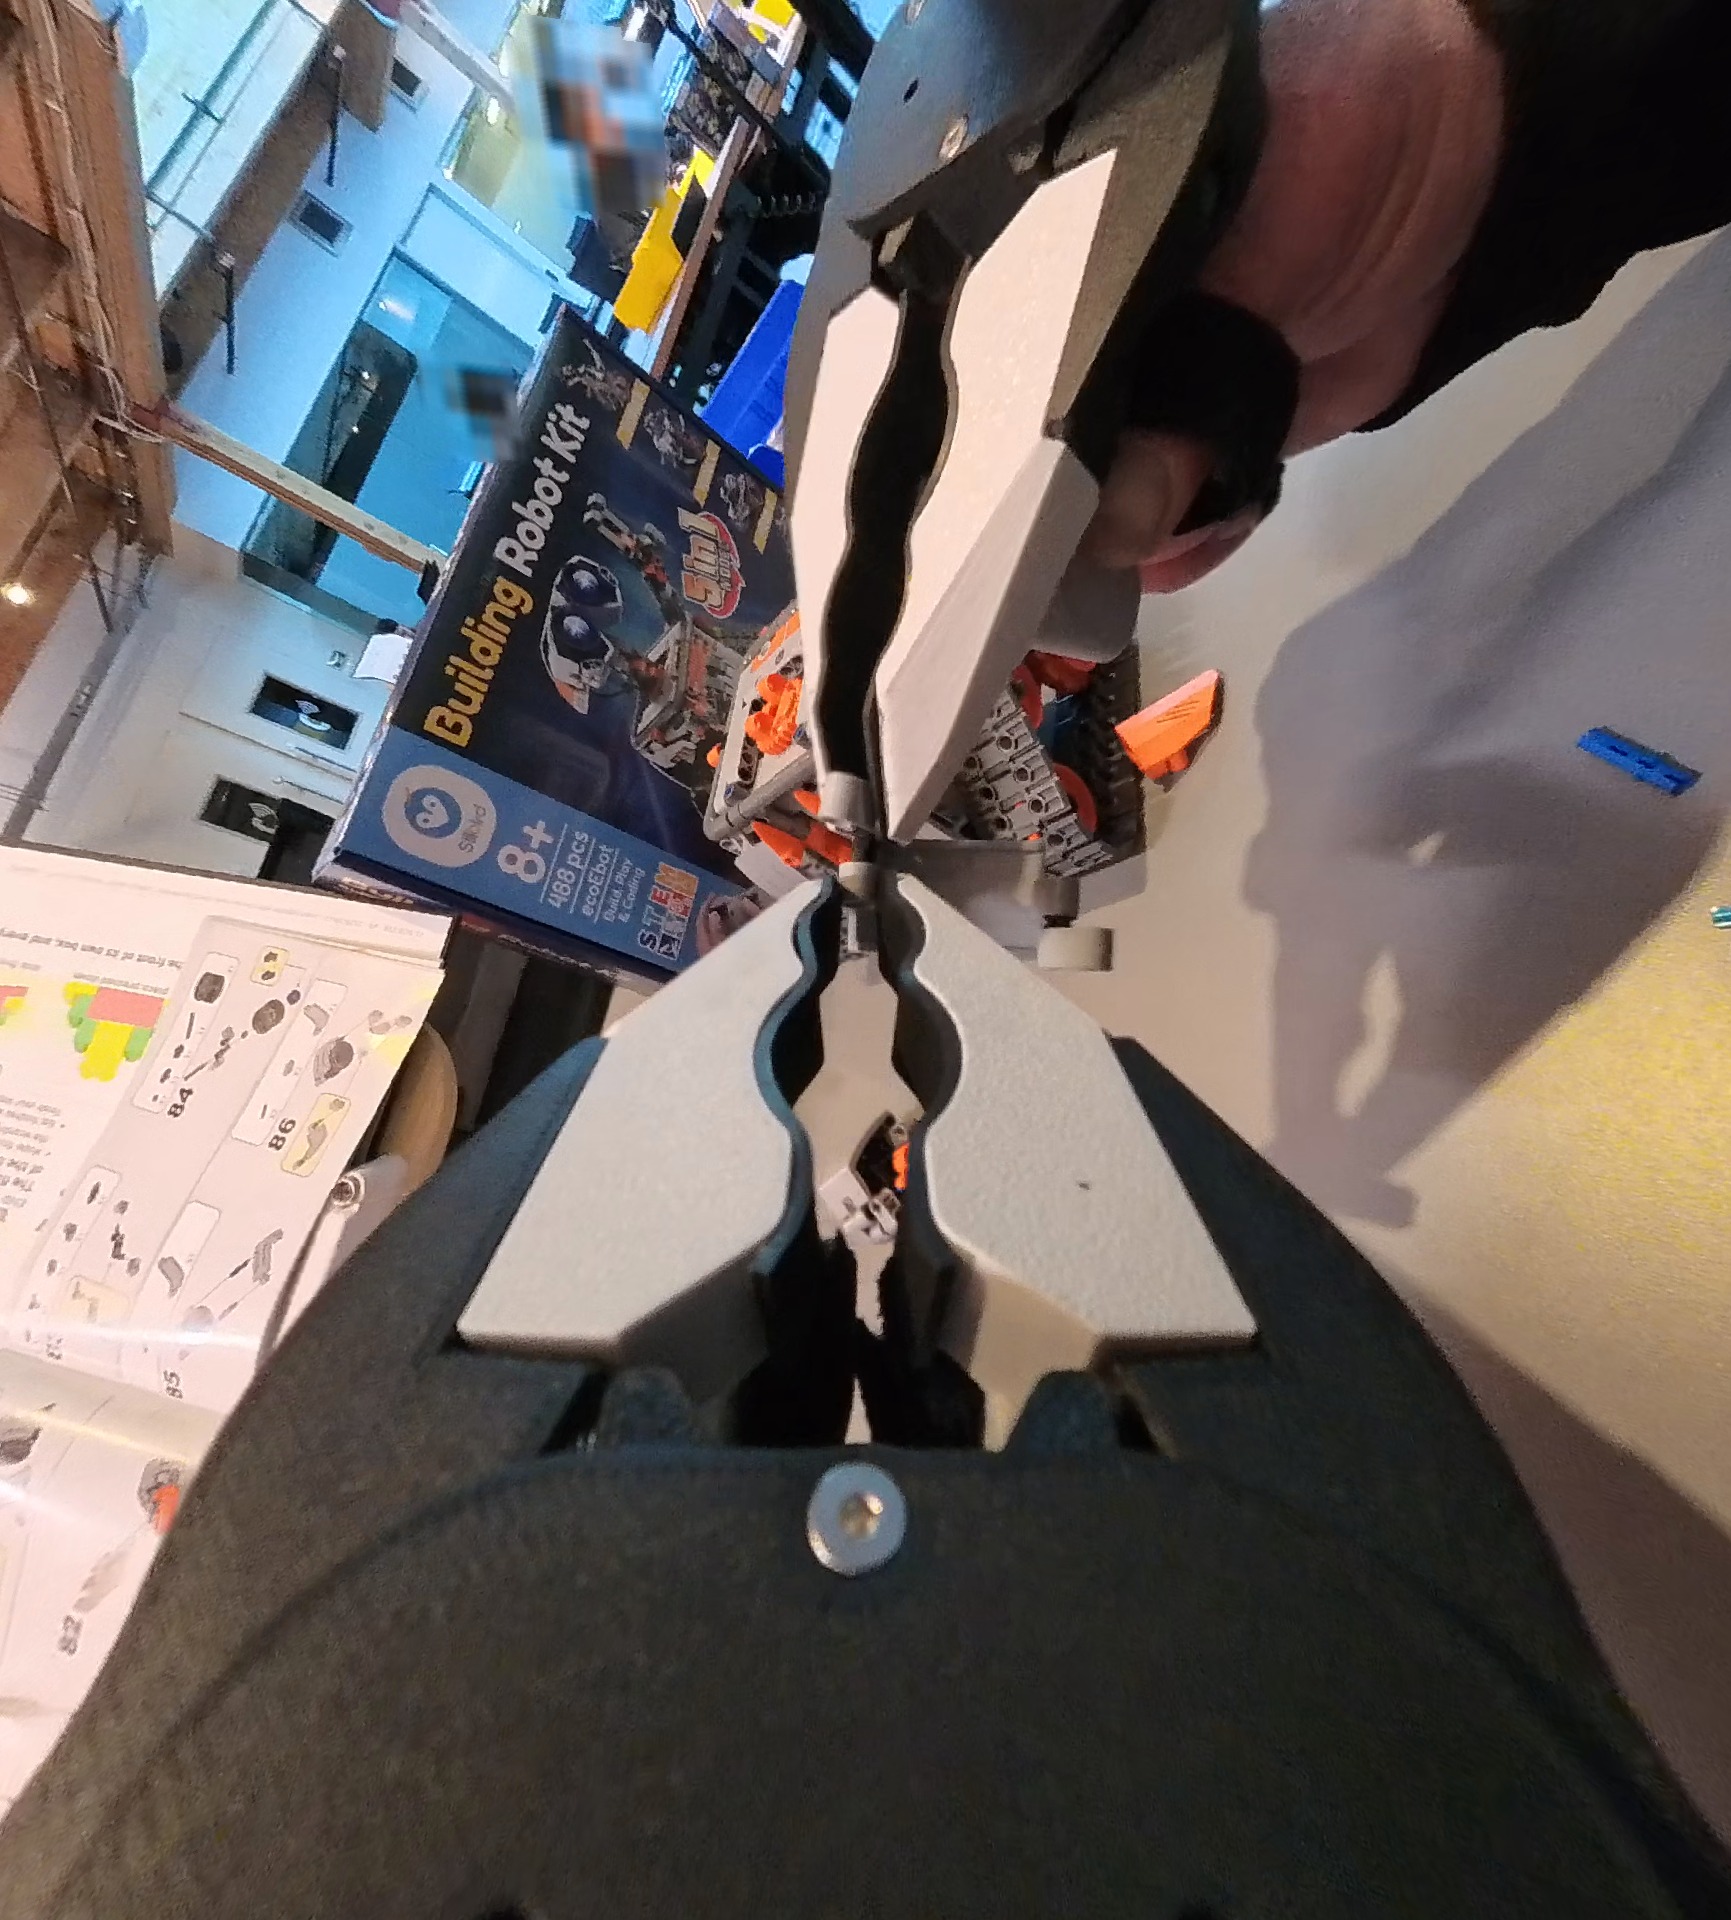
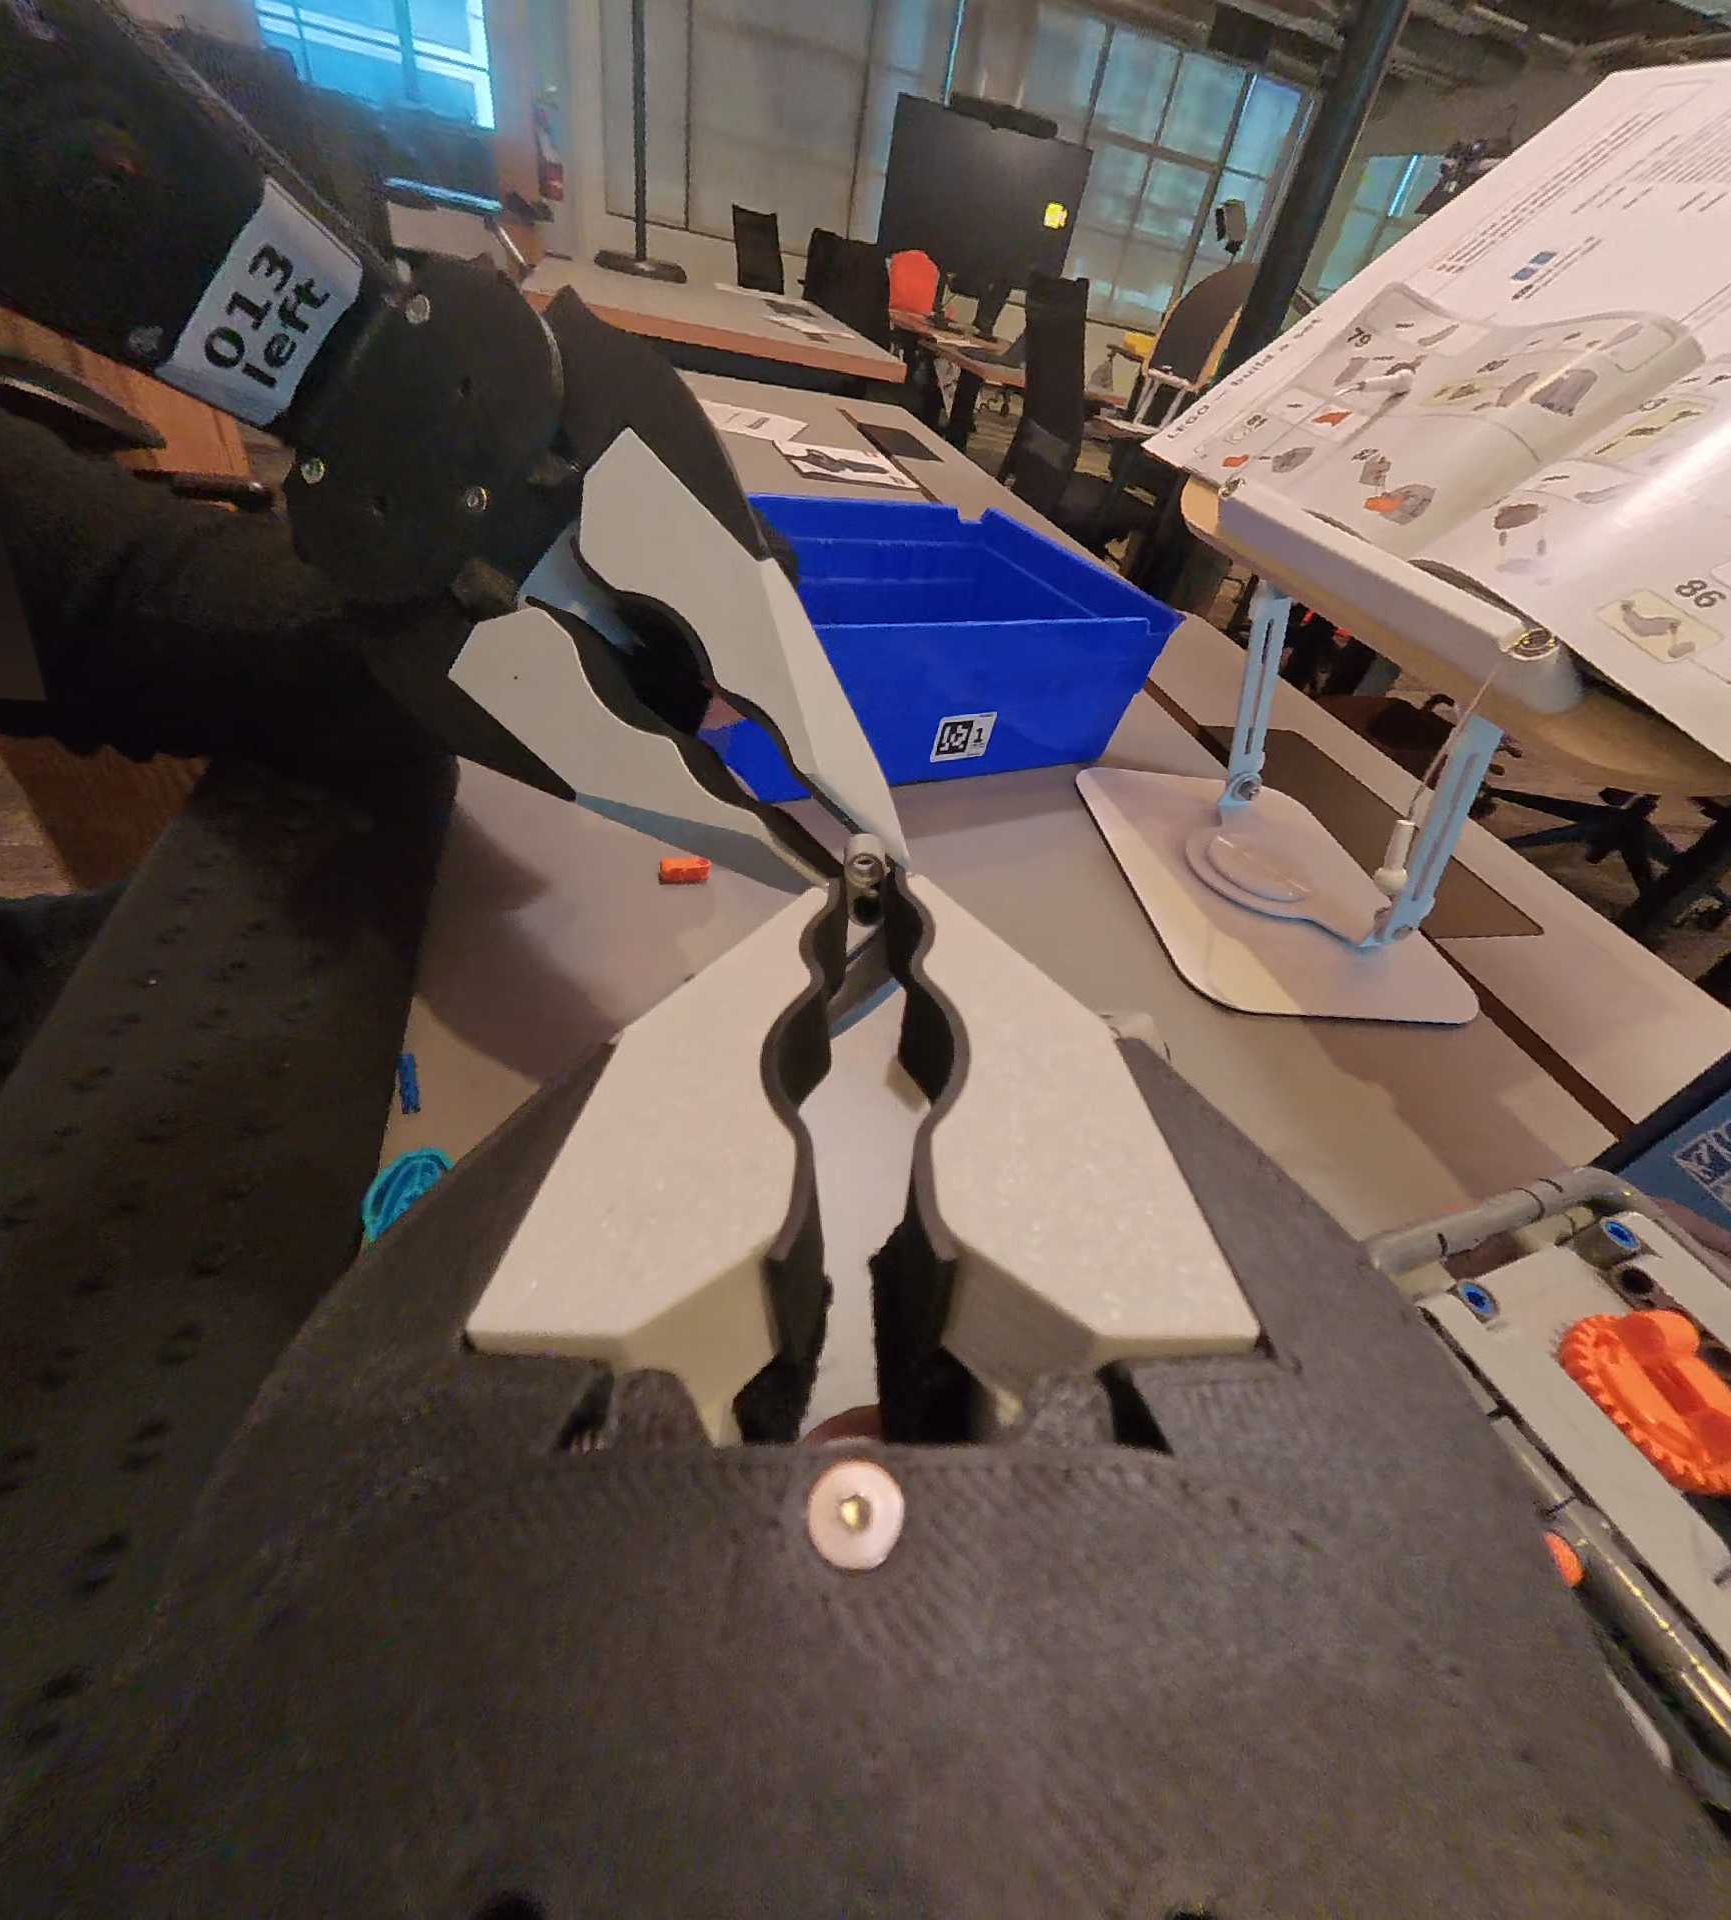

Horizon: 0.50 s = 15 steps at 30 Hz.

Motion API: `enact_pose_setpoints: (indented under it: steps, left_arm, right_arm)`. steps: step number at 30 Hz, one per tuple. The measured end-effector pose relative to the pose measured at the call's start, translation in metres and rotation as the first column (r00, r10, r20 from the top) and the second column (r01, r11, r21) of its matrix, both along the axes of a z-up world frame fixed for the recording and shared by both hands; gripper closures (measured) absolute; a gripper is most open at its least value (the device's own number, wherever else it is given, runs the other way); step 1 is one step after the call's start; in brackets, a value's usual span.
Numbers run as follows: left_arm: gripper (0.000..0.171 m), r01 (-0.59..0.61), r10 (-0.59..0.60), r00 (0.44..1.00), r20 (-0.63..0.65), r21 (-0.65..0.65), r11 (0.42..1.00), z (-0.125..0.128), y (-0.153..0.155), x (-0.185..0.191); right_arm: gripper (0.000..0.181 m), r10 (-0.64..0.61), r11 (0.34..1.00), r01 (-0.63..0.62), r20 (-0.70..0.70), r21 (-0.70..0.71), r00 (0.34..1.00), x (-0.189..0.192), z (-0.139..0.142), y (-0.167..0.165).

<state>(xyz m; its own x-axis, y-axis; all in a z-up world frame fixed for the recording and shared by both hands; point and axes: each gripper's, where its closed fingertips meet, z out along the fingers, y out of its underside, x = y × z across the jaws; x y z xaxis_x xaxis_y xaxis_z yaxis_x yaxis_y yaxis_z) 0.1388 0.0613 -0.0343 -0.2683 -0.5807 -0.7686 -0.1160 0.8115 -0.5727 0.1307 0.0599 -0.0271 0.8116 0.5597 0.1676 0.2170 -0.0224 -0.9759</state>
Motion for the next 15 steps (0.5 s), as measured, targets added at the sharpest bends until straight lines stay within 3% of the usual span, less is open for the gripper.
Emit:
enact_pose_setpoints:
  steps: [4, 6, 11, 15]
  left_arm:
    - [0.169, 0.032, -0.032, 0.999, 0.003, 0.036, 0.999, -0.002, -0.007, -0.002]
    - [0.169, 0.003, -0.004, 1.0, 0.009, 0.119, 0.993, -0.004, -0.006, -0.001]
    - [0.17, -0.029, 0.031, 0.999, -0.01, 0.184, 0.983, -0.014, -0.003, 0.003]
    - [0.168, -0.032, 0.038, 0.998, -0.04, 0.136, 0.99, -0.016, 0.002, 0.006]
  right_arm:
    - [0.178, 0.03, 0.999, -0.029, 0.009, -0.024, 1.0, -0.004, -0.002, -0.002]
    - [0.177, 0.029, 0.999, -0.028, 0.023, -0.047, 0.999, -0.004, -0.005, -0.003]
    - [0.177, 0.009, 0.993, -0.009, -0.003, -0.121, 1.0, -0.001, -0.016, 0.002]
    - [0.176, -0.01, 0.991, 0.006, -0.026, -0.133, 1.0, 0.003, -0.016, 0.005]
